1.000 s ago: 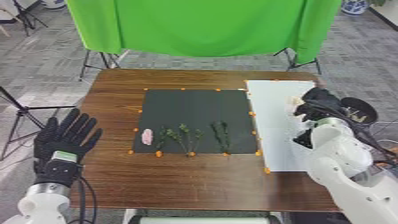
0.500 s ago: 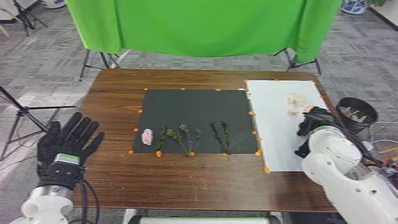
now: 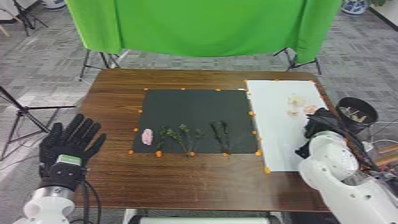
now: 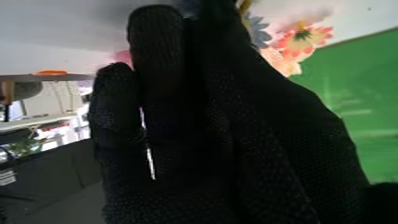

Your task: Arrange flowers

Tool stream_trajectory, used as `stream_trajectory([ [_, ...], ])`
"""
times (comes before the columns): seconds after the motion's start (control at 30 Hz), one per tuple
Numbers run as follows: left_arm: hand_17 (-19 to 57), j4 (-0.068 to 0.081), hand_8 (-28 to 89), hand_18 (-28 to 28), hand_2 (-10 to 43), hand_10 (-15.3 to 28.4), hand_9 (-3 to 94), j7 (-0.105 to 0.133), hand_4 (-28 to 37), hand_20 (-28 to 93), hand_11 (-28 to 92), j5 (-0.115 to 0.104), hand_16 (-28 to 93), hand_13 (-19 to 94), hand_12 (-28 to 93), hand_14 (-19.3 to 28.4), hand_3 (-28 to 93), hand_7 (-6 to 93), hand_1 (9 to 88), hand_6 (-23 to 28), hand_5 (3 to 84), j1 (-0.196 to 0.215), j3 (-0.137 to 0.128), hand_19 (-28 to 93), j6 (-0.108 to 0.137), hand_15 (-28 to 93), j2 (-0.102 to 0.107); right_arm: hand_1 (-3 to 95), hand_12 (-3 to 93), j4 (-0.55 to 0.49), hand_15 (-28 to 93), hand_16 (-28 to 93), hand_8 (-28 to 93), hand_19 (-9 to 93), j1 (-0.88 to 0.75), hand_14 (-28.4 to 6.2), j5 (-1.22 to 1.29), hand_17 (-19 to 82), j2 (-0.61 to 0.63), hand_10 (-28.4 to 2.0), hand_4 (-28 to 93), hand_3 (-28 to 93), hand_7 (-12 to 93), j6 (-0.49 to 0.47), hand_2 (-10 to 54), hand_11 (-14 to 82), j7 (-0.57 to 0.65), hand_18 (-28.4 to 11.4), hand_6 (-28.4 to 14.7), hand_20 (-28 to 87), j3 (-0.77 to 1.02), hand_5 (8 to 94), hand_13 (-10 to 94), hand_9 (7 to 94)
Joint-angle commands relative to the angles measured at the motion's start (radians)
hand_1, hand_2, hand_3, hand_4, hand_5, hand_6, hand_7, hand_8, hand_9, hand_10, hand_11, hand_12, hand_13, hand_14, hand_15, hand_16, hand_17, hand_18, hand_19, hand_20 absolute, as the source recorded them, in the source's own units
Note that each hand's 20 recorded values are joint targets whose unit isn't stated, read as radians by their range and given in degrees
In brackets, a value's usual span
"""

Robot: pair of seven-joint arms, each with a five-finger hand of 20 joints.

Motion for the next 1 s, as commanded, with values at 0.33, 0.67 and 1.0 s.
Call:
stream_trajectory([
  [0.33, -7.8, -0.003, -9, 15.4, 16.4, 16.0, 38.3, -0.016, -28.3, 11, 23, 0.017, -6, 28, 13, 15.7, 71, 17.0, 28.4, 9.4, 41.9, 0.001, -0.007, 41, 0.005, 40, 0.000, 64.7, 45.7, -0.191, 38, 43, 3, 84, 0.176, -5.7, -0.013, 39, -0.039, -8.9, -28, 70, 31, 0.217, -9.5, 12.6, -0.239, -20.7, -0.6, 33, -0.181, 73.6, 76, 84.0],
  [0.67, -7.8, 0.005, -9, 15.4, 16.4, 16.0, 38.3, -0.025, -28.3, 11, 23, 0.025, -6, 28, 13, 15.7, 71, 17.0, 28.4, 9.4, 41.9, -0.027, 0.023, 41, 0.001, 40, 0.010, 64.1, 45.1, 0.047, 38, 43, 2, 84, 0.541, -5.2, 0.173, 38, -0.287, -7.9, -28, 70, 32, 0.215, -9.5, 12.6, -0.453, -20.4, 0.0, 34, -0.501, 72.6, 76, 84.0],
  [1.0, -7.8, 0.013, -9, 15.4, 16.4, 16.0, 38.3, -0.065, -28.3, 11, 23, 0.059, -6, 28, 13, 15.7, 71, 17.0, 28.4, 9.4, 41.9, -0.133, 0.055, 41, 0.034, 40, 0.062, 64.0, 44.7, 0.276, 38, 43, 1, 83, 0.639, -4.8, 0.095, 38, -0.443, -7.6, -28, 70, 33, 0.117, -9.5, 12.4, -0.412, -20.5, 0.5, 36, -0.623, 72.6, 76, 84.2],
])
